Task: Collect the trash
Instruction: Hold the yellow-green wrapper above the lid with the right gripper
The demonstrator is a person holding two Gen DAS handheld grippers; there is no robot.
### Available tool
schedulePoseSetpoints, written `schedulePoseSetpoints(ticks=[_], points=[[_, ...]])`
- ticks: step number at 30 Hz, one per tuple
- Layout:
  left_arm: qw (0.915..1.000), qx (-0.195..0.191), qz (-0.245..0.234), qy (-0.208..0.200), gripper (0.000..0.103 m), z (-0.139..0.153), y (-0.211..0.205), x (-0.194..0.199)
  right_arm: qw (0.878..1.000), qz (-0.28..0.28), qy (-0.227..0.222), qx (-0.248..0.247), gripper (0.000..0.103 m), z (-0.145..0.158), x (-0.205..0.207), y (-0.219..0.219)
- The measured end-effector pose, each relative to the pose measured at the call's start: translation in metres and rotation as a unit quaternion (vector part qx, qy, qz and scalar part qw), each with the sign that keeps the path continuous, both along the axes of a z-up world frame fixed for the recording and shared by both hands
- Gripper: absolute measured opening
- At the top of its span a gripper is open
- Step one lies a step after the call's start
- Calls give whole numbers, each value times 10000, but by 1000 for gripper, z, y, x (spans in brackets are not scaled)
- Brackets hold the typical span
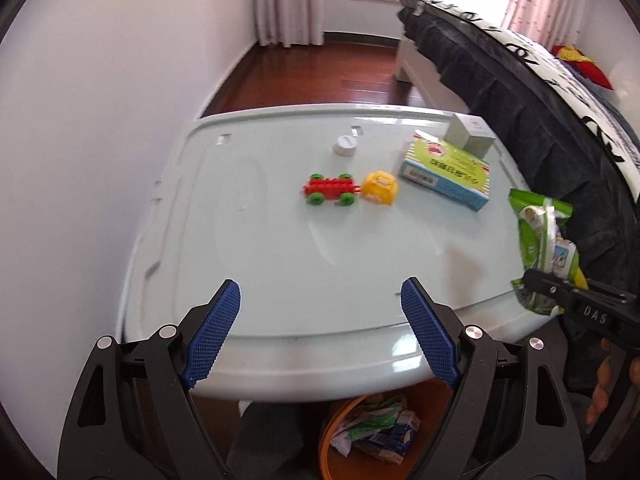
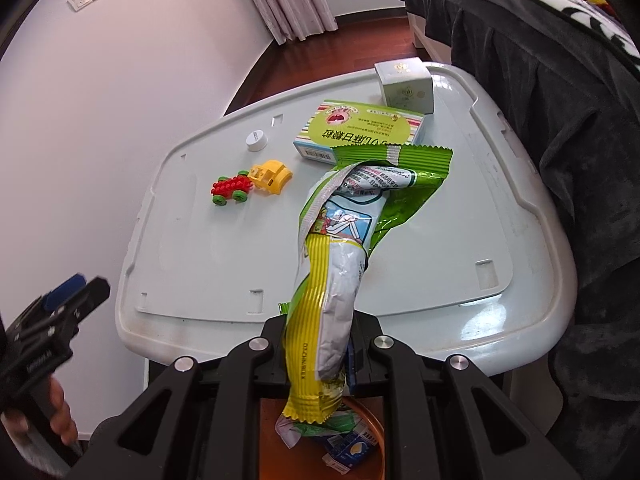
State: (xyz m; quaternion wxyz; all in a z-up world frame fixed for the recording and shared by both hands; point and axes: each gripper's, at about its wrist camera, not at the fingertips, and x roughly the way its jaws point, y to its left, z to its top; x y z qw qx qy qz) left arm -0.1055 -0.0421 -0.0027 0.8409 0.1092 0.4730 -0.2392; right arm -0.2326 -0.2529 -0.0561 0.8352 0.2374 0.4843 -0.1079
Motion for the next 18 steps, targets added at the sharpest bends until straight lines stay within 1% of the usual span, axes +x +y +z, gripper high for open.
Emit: schedulePoseSetpoints(ticks=[2, 4, 7, 10, 12, 14, 16, 18], points=[[9991, -166, -395, 22, 81, -3, -4, 12, 10000, 30, 39, -25, 17, -3, 1, 0], [9969, -68, -786, -67, 81, -10, -10, 22, 9999, 61, 56, -64, 18, -6, 3, -1], [9890, 134, -1463, -183, 81, -23, -18, 36, 10000, 88, 21, 27, 18, -10, 2, -4], [9793, -71, -2020, -114, 81, -32, -23, 54, 9999, 124, 15, 61, 18, -13, 3, -7], [9757, -135, -2185, -116, 81, -35, -27, 61, 9999, 143, -4, 49, 18, -14, 2, -9], [9715, -188, -2358, 134, 81, -41, -35, 75, 9999, 148, -42, 39, 19, -15, 0, -11], [9685, -286, -2433, 444, 81, -47, -42, 89, 9998, 143, -90, 75, 19, -18, -3, -14], [9669, -239, -2492, 490, 81, -52, -48, 96, 9998, 105, -116, 102, 19, -21, -7, -18]])
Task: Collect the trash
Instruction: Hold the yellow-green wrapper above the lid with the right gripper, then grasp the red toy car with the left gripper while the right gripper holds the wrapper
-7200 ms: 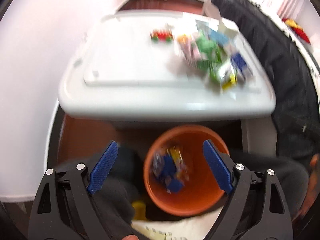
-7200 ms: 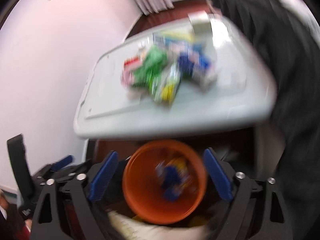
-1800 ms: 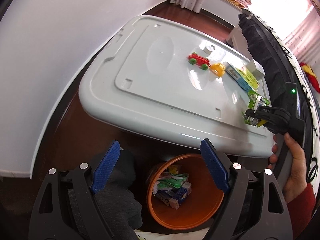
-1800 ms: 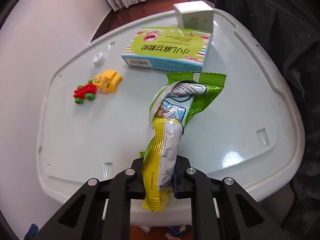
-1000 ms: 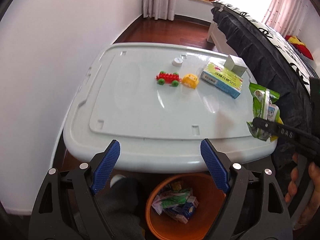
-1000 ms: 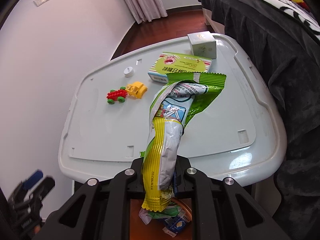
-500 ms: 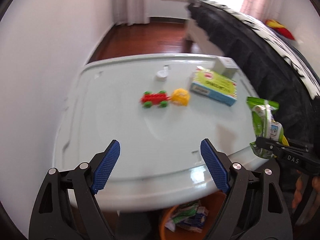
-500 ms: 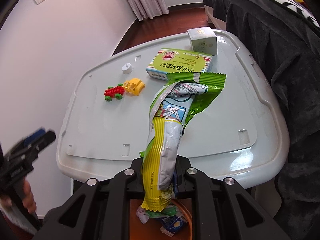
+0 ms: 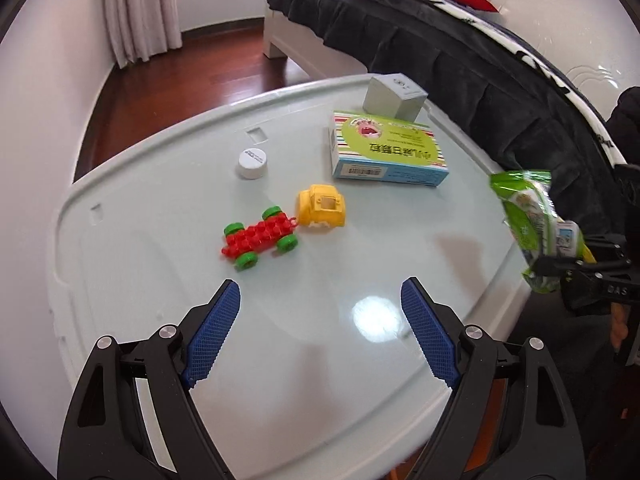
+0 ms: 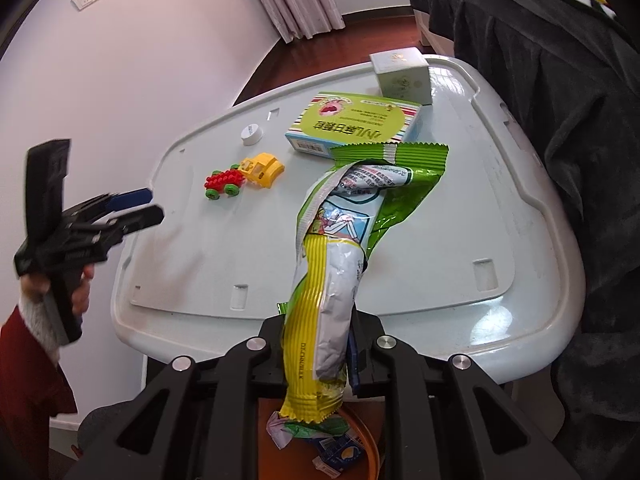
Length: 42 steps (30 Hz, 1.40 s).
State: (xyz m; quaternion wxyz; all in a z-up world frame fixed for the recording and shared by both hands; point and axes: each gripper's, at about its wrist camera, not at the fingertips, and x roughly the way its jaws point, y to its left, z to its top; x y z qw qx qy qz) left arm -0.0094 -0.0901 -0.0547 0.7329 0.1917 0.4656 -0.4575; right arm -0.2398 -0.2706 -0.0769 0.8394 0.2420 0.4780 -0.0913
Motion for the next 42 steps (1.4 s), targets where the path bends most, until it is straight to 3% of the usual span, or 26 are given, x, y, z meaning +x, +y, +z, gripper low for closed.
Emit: schedulePoseSetpoints(ticks=[5, 9, 14, 15, 16, 18, 19, 23, 26, 27, 30, 33, 35, 36, 42], points=[[9959, 489, -586, -495, 81, -20, -23, 9, 9999, -103, 16, -59, 19, -6, -6, -11], [9939, 467, -755, -650, 81, -24, -37, 23, 9999, -116, -23, -10, 19, -8, -7, -18], [9795, 676, -1637, -962, 81, -35, -57, 29, 9998, -129, -33, 112, 20, -11, -8, -23], [9772, 767, -1737, -945, 81, -38, -59, 30, 9998, -135, -37, 117, 20, -11, -8, -23], [9740, 898, -1981, -629, 78, -45, -63, 33, 9998, -144, -45, 133, 20, -11, -8, -24], [9708, 1004, -2138, -427, 64, -52, -65, 37, 9997, -188, -46, 154, 20, -12, -7, -26], [9678, 1106, -2234, -361, 62, -57, -66, 40, 9997, -199, -41, 143, 20, -12, -7, -26], [9704, 1033, -2162, -293, 62, -61, -71, 51, 9997, -187, -25, 166, 20, -13, -5, -26], [9612, 1434, -2309, -470, 66, -79, -76, 48, 9998, -78, -23, 202, 20, -14, -1, -21], [9629, 1334, -2275, -567, 74, -79, -74, 49, 9997, -40, -26, 230, 20, -14, 0, -20], [9708, 1213, -2065, -167, 77, -84, -70, 62, 9997, 4, -32, 262, 20, -15, 2, -18], [9724, 1084, -2056, -218, 77, -84, -66, 63, 9994, 3, -76, 335, 20, -13, 3, -18], [9721, 1039, -2097, -157, 63, -82, -65, 63, 9993, -17, -90, 352, 20, -13, 3, -18], [9728, 994, -2091, -118, 40, -80, -64, 65, 9994, -17, -92, 346, 20, -13, 3, -18], [9790, 913, -1821, -98, 40, -77, -62, 71, 9990, -40, -152, 418, 21, -11, 0, -20]])
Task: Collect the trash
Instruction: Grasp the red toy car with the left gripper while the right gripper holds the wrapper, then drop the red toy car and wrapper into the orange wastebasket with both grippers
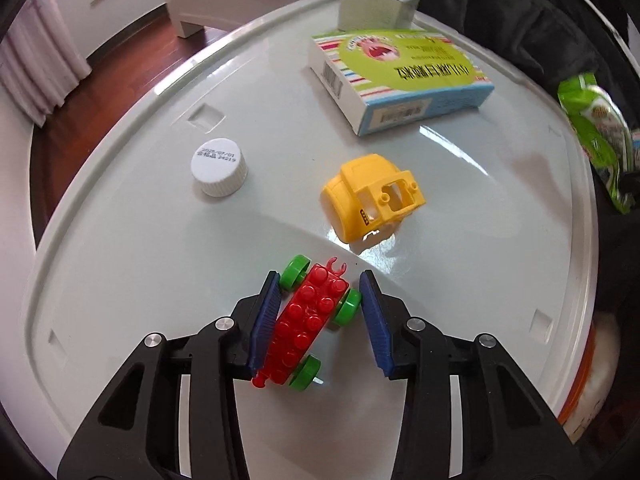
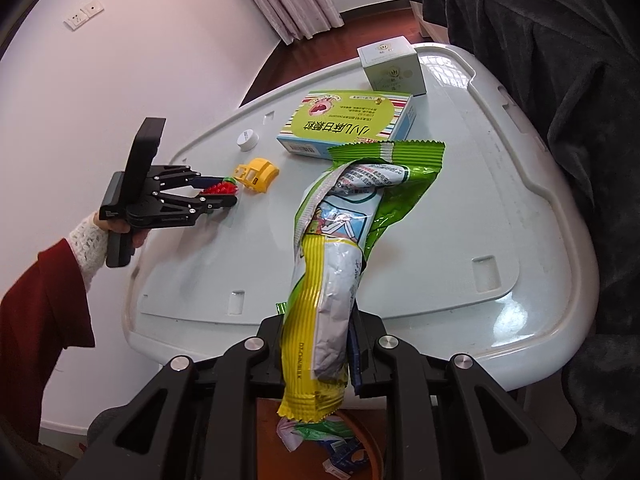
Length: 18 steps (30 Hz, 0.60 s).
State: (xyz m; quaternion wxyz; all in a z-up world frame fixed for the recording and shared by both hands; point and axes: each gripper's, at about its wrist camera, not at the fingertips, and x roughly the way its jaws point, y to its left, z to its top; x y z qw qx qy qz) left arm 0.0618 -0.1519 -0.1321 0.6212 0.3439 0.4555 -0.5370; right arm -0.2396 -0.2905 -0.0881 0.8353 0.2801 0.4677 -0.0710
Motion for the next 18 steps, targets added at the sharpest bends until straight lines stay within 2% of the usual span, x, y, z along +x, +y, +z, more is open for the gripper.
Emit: schedulePoseSetpoints(ticks=[5, 9, 15, 18], points=[[9998, -84, 179, 14, 40, 8, 3, -7, 10000, -26, -75, 47, 21, 2, -2, -1], [9984, -259, 505, -33, 40, 28, 17, -7, 9998, 42, -160, 58, 21, 7, 0, 3], [9925, -598, 1018, -315, 40, 82, 43, -31, 9989, 271, -376, 1, 21, 24, 1, 20], [9852, -680, 1490, -508, 40, 107, 55, -45, 9981, 403, -470, -69, 21, 36, 0, 33]])
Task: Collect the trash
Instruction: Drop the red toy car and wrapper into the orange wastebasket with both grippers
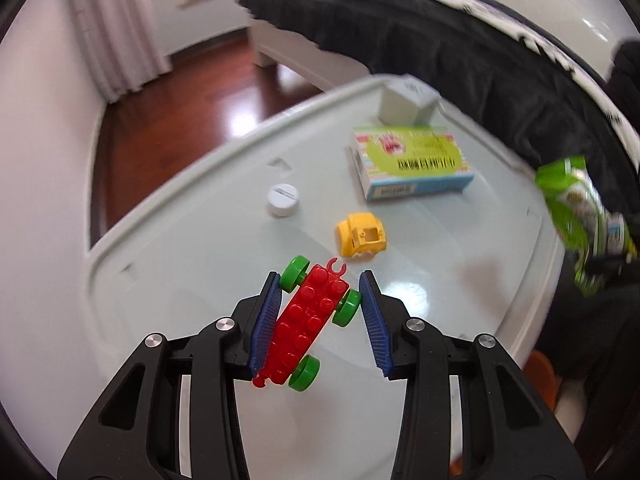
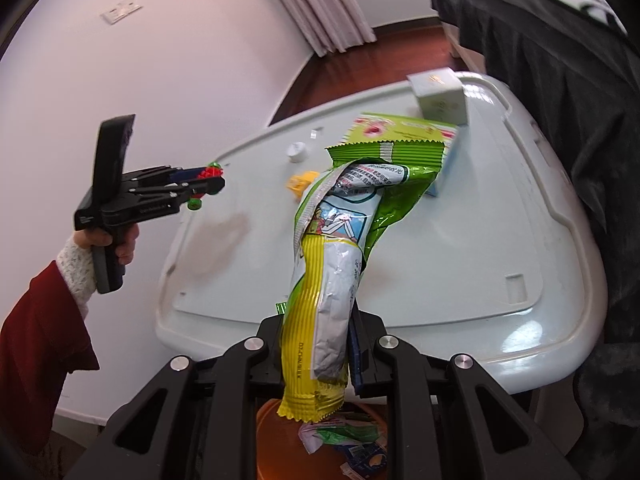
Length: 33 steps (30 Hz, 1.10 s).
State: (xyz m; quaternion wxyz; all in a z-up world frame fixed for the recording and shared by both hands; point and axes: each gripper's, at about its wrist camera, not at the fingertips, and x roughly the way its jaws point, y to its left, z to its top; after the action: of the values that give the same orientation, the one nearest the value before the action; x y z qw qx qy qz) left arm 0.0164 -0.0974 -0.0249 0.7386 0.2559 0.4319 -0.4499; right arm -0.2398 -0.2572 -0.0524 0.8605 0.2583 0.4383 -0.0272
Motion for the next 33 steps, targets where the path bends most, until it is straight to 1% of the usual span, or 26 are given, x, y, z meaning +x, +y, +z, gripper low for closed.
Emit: schedulePoseSetpoints(ticks=[1, 3, 6, 10, 12, 15, 16, 18, 19, 20, 21, 25, 26, 27, 30, 33], points=[[9997, -8, 219, -56, 40, 11, 7, -9, 10000, 31, -30, -34, 21, 4, -1, 4], [9993, -55, 359, -66, 40, 24, 11, -20, 9998, 108, -112, -76, 21, 16, -4, 12], [9983, -92, 519, -243, 40, 48, 23, -60, 9993, 221, -246, -192, 21, 34, -11, 24], [9967, -226, 772, -146, 40, 70, 36, -103, 9984, 343, -362, -282, 21, 54, -27, 40], [9960, -331, 823, -51, 40, 79, 42, -127, 9977, 412, -403, -347, 21, 63, -40, 51], [9940, -471, 979, -104, 40, 92, 53, -167, 9970, 492, -409, -431, 21, 72, -60, 63], [9926, -499, 1098, -132, 40, 93, 58, -182, 9969, 517, -396, -443, 21, 73, -66, 67], [9909, -570, 1220, 56, 40, 88, 64, -197, 9966, 594, -312, -479, 22, 70, -81, 77], [9897, -541, 1310, 194, 40, 80, 69, -209, 9964, 635, -268, -499, 22, 68, -86, 81], [9889, -532, 1365, 240, 40, 75, 72, -216, 9961, 688, -179, -521, 22, 64, -94, 86], [9867, -524, 1485, 397, 40, 66, 77, -224, 9957, 742, -80, -542, 22, 60, -101, 91], [9794, -438, 1798, 805, 40, 36, 91, -248, 9937, 935, 345, -522, 22, 34, -123, 109], [9768, -403, 1861, 981, 40, 26, 93, -253, 9928, 985, 469, -501, 22, 25, -128, 114], [9757, -345, 1859, 1110, 40, 18, 94, -257, 9917, 1032, 592, -480, 22, 16, -131, 118], [9751, 21, 1838, 1242, 40, -9, 92, -269, 9885, 1155, 871, -441, 22, -6, -137, 130], [9730, 157, 1836, 1387, 40, -24, 91, -273, 9861, 1197, 1076, -410, 22, -24, -135, 134]])
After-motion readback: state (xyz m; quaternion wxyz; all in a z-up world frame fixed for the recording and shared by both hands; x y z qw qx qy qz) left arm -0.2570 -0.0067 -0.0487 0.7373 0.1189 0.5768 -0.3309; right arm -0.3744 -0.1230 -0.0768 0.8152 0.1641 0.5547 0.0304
